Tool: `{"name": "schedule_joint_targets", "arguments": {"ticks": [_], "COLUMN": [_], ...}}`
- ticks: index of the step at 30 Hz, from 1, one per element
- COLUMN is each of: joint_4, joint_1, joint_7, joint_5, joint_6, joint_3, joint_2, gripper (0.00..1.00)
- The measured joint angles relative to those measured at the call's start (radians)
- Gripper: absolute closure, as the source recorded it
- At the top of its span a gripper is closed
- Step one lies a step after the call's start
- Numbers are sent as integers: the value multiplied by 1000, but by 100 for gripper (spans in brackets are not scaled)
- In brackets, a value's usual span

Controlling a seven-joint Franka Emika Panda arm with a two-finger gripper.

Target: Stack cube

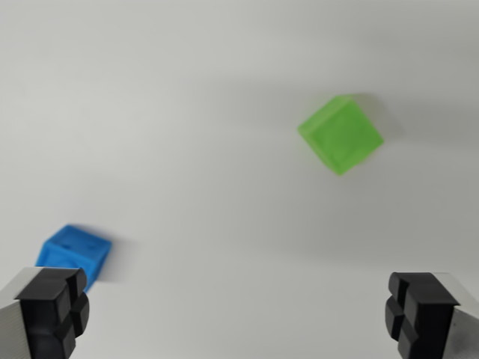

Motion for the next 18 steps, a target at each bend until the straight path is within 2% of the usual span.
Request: {"name": "schedule_joint_targets", "arguments": {"ticks": [18], "joint_4": [-14], "joint_1": [-36], "joint_7": [-186], "joint_5": [16], "joint_6": [80], "joint_3": [-2], "joint_2": [80], "gripper": [0]}}
